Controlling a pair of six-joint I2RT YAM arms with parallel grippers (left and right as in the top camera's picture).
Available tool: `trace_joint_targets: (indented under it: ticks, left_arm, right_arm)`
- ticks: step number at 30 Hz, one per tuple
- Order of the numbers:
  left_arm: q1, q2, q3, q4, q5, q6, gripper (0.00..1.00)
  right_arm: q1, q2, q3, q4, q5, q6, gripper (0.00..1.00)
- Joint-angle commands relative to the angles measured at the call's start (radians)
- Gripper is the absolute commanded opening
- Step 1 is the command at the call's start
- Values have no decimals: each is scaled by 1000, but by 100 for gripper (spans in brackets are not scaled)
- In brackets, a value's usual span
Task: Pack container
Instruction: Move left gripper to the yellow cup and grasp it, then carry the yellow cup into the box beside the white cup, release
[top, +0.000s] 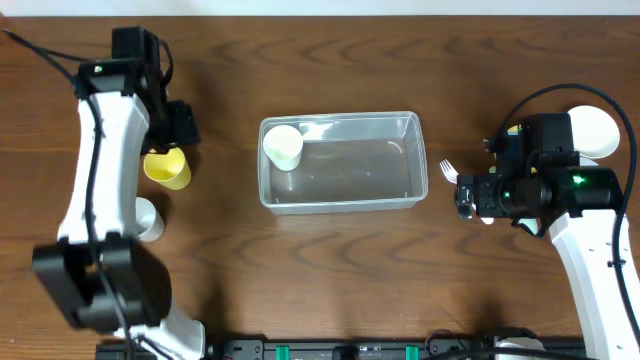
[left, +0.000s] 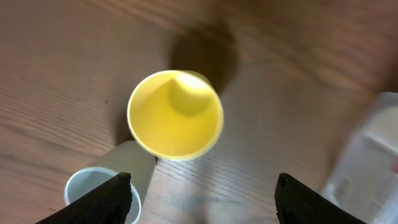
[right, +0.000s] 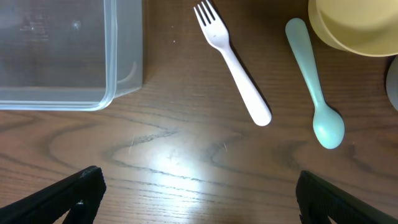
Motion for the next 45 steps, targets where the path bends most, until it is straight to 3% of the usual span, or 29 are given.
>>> trace_joint_targets:
  ticks: [1,11,13,14,17,26,34,45]
  left_arm:
    - [10,81,-5,0,21,-13,74]
    - [10,238,-5,16,65,-12,73]
    - [10,239,-5,16,64,-12,64]
    - [10,239,-5,16,64,-12,54]
    - [10,239,-5,16,64,-12,34]
    - [10,239,-5,13,64,-12,14]
    - [10,239,-5,12,64,-12,6]
    - [-21,192,18,-20,64,-12,6]
  right_arm:
    - [1,2,16,0,10,-13,99]
    - [1,2,16,0,10,-13,99]
    - [1,2,16,-1,10,-13,99]
    - [1,2,16,-1,10,-13,99]
    - [1,2,16,-1,10,-13,99]
    - [1,2,16,-7,10,-13,99]
    - [1,2,16,-8,10,-13,99]
    - [1,2,16,-8,10,-13,99]
